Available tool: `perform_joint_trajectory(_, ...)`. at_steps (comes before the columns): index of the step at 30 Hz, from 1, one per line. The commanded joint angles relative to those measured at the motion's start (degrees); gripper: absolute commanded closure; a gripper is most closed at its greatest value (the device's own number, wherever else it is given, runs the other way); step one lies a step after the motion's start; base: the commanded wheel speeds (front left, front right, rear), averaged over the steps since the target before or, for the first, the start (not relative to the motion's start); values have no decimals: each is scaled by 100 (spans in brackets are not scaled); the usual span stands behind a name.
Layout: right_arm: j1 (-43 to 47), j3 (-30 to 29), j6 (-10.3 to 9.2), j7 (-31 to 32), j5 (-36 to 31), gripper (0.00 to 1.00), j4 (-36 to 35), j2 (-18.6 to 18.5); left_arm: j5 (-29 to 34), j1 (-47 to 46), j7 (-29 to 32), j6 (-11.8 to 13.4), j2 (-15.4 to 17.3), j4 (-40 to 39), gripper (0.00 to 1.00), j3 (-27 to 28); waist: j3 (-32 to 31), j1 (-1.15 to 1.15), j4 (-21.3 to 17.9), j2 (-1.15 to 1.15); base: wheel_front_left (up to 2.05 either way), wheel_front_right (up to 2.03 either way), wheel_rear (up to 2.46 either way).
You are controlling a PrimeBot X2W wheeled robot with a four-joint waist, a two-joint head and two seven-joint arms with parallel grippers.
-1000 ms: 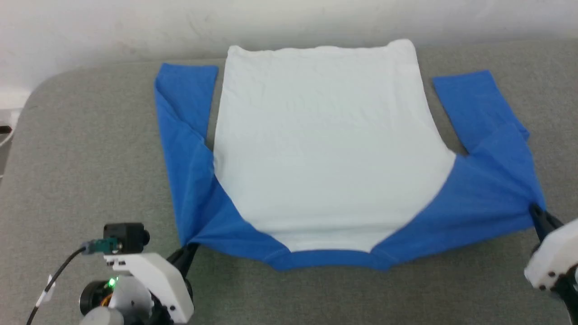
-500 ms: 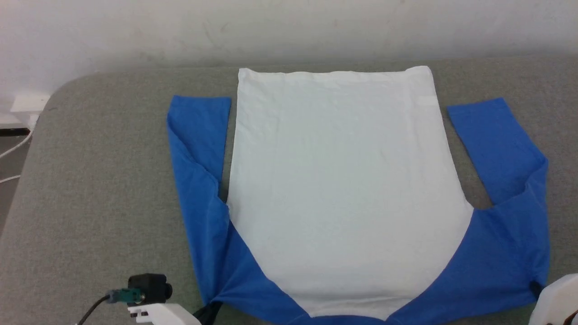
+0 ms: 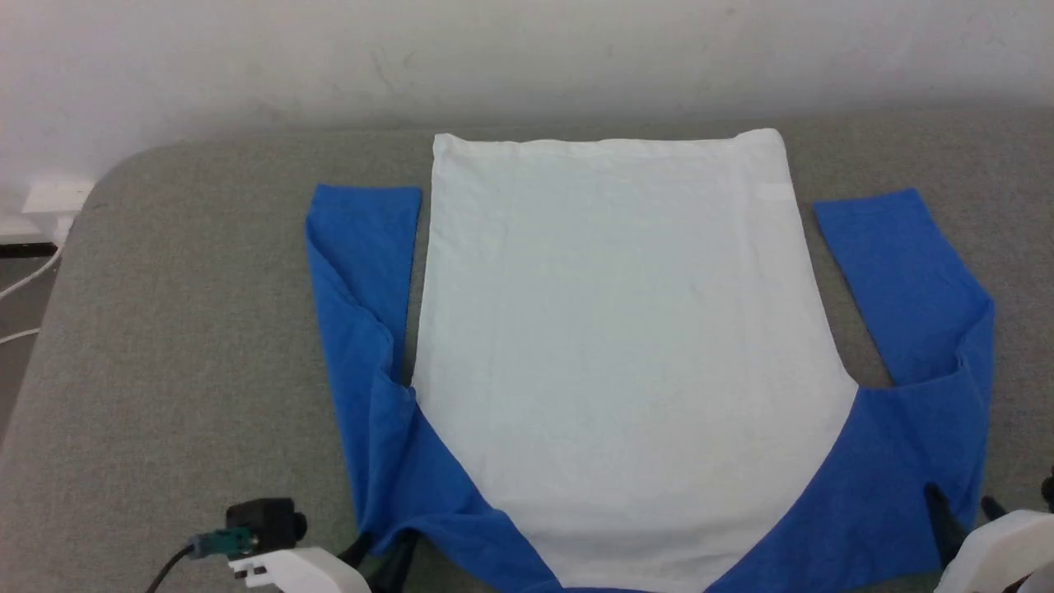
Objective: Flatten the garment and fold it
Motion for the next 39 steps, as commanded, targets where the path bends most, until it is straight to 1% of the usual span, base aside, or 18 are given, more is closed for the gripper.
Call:
perform_joint_trajectory(1, 43, 6, -10, -302, -22, 0, -194, -4, -60, 30, -128, 23, 22, -27, 0, 148, -82, 0, 5, 0, 0, 0, 0)
perform_joint_trajectory(6, 151, 104, -10, -1073, 17, 0, -681, -4, -134, 57, -575, 115, -34, -346, 0, 532, -193, 0, -19, 0, 0, 0, 0)
perform_joint_trajectory(13, 102, 496, -10, -2141, -375, 0, -1274, -4, 362, -239, -1235, 314, 114, -580, 0, 834, -148, 0, -134, 0, 0, 0, 0)
perform_joint_trajectory(15, 62, 651, -10, -2356, -454, 0, -1390, -4, 497, -465, -1443, 307, 149, -519, 0, 907, -54, 0, -159, 0, 0, 0, 0)
perform_joint_trajectory(19, -85, 962, -10, -2683, -577, 0, -1532, -4, 861, -1125, -1588, 147, 431, -191, 0, 871, 266, 0, -223, 0, 0, 0, 0)
perform_joint_trajectory(23, -349, 1207, -10, -2904, -689, 0, -1602, -4, 1205, -2080, -1430, -136, 853, 269, 0, 752, 729, 0, -314, 0, 0, 0, 0)
perform_joint_trajectory(26, -620, 1389, -10, -3014, -699, 0, -1602, -4, 1323, -2915, -1138, -375, 1153, 656, 0, 703, 1114, 0, -432, 0, 0, 0, 0)
perform_joint_trajectory(27, -620, 1389, -10, -3014, -699, 0, -1602, -4, 1323, -2915, -1138, -375, 1153, 656, 0, 703, 1114, 0, -432, 0, 0, 0, 0)
perform_joint_trajectory(32, -994, 1596, -10, -3120, -616, 0, -1598, -4, 1316, -4213, -544, -705, 1497, 1288, 0, 684, 1652, 0, -629, 0, 0, 0, 0)
perform_joint_trajectory(36, -1252, 1743, -10, -3228, -561, 0, -1624, -4, 1221, -5001, 50, -803, 1680, 1636, 0, 696, 2047, 0, -806, 0, 0, 0, 0)
perform_joint_trajectory(39, -1418, 1805, -10, -3328, -508, 0, -1627, -4, 1214, -5404, 547, -737, 1800, 1817, 0, 664, 2305, 0, -948, 0, 0, 0, 0)
